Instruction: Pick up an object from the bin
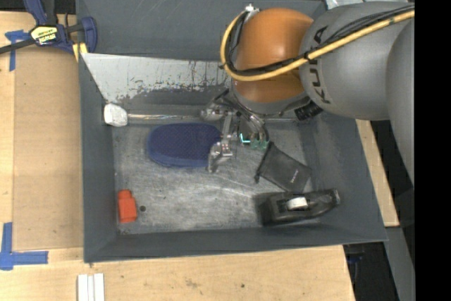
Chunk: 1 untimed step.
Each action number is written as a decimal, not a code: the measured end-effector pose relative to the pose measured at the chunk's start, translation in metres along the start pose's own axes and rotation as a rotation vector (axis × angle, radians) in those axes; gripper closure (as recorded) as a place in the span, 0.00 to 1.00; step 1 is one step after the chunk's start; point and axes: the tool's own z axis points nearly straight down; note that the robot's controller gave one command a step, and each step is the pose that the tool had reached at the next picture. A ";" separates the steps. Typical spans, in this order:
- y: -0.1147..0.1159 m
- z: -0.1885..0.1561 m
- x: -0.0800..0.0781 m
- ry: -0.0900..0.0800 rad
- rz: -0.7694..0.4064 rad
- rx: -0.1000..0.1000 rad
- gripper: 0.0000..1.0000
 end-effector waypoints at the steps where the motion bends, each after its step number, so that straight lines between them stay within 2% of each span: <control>1: -0.018 0.080 -0.032 -0.009 0.082 -0.001 0.00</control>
Offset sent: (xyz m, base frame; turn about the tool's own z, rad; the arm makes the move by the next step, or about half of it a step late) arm 0.0292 -0.0171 -0.0813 0.0823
